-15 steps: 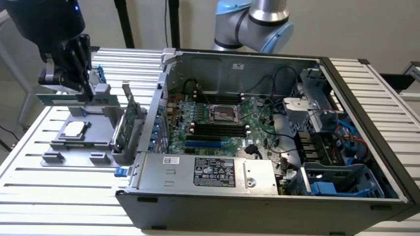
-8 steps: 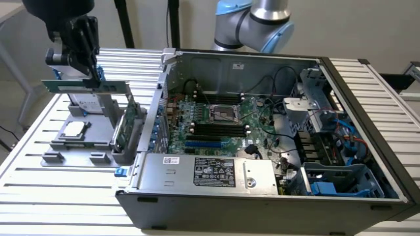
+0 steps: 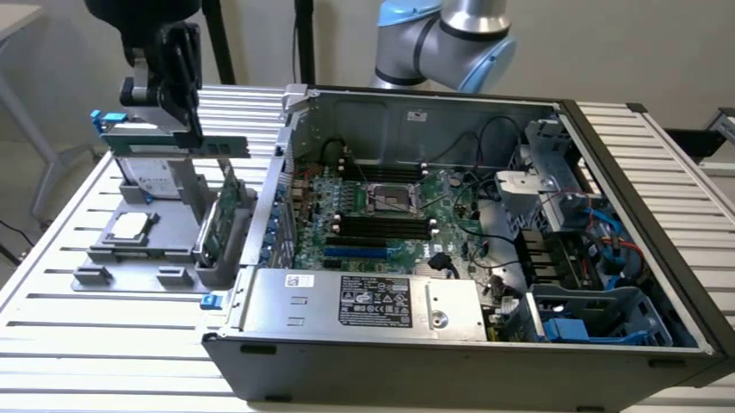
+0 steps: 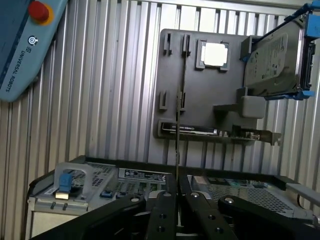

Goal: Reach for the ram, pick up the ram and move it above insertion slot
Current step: 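Pick up the ram and move it above insertion slot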

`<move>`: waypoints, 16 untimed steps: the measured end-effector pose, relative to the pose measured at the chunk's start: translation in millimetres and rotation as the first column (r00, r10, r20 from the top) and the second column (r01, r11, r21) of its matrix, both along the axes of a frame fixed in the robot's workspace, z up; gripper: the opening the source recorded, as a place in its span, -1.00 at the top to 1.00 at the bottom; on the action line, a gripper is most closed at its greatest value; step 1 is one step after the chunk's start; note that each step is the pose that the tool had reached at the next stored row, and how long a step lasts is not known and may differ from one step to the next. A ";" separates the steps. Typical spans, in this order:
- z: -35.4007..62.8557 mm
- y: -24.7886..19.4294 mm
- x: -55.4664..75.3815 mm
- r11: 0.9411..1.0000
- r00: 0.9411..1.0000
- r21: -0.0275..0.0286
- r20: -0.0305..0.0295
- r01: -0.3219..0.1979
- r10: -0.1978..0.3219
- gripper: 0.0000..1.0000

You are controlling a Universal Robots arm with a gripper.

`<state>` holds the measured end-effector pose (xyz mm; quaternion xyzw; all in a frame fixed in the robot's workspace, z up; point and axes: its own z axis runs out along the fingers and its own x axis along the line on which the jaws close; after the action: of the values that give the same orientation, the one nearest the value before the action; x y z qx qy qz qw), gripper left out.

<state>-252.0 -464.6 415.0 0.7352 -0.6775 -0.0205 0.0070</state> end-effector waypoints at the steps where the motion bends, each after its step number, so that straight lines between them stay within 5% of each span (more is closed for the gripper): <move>1: -0.1 0.6 4.2 1.000 1.000 0.000 0.000 0.000 0.000 0.74; 16: 0.0 10.2 70.2 1.000 1.000 0.000 0.000 0.000 0.000 0.74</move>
<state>-181.8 -454.4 415.0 0.7352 -0.6775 -0.0205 0.0071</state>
